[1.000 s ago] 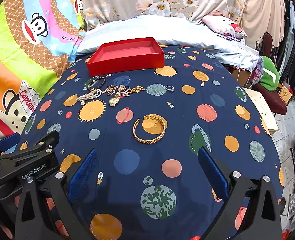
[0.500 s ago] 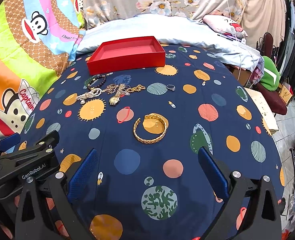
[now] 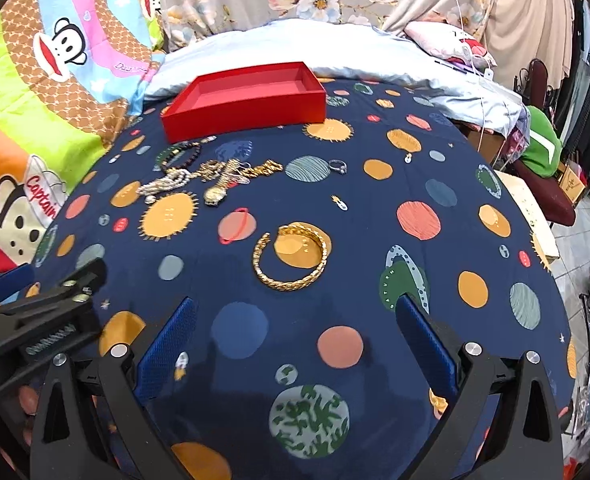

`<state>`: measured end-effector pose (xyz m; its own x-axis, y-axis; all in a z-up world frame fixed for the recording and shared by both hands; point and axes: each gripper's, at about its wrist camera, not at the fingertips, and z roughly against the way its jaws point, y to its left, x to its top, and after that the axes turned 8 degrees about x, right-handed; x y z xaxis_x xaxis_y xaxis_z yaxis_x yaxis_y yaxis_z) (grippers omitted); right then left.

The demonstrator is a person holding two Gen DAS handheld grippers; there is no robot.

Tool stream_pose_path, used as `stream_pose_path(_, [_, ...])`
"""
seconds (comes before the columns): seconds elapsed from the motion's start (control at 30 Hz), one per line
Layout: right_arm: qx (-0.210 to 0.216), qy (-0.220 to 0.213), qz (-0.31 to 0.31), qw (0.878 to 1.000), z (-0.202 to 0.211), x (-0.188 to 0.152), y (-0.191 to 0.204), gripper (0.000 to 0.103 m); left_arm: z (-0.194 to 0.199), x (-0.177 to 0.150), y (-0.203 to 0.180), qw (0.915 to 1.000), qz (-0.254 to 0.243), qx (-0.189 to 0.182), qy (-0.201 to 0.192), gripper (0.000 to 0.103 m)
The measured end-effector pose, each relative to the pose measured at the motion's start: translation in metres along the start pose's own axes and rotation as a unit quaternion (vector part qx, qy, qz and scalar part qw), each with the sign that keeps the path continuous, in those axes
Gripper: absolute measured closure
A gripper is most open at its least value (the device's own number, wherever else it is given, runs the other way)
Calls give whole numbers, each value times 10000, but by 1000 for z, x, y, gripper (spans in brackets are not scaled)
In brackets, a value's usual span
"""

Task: Organize jewelry
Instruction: 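Grasp the gold bangle with the right gripper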

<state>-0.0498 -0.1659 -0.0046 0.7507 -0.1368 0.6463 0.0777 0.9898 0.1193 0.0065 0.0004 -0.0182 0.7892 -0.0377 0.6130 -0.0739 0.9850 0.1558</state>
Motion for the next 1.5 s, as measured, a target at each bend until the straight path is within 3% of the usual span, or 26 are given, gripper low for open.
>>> stream_pose_path(0.47, [111,310,58,9994,-60,25,-6,6,-31,13,9,9996,108,79,251,5])
stream_pose_path(0.73, [107,408,37,9991,-79,30,-8,18,-48,21,9,9994,78,59,344,5])
stream_pose_path(1.07, [23,340,7,9994,-74,31,-16,46,-61,31,9,9992,92,39,378,5])
stream_pose_path(1.5, [307,420,-308,9982,-69,32,-27,47,-90,67,-10,9988,-280,-407,67,5])
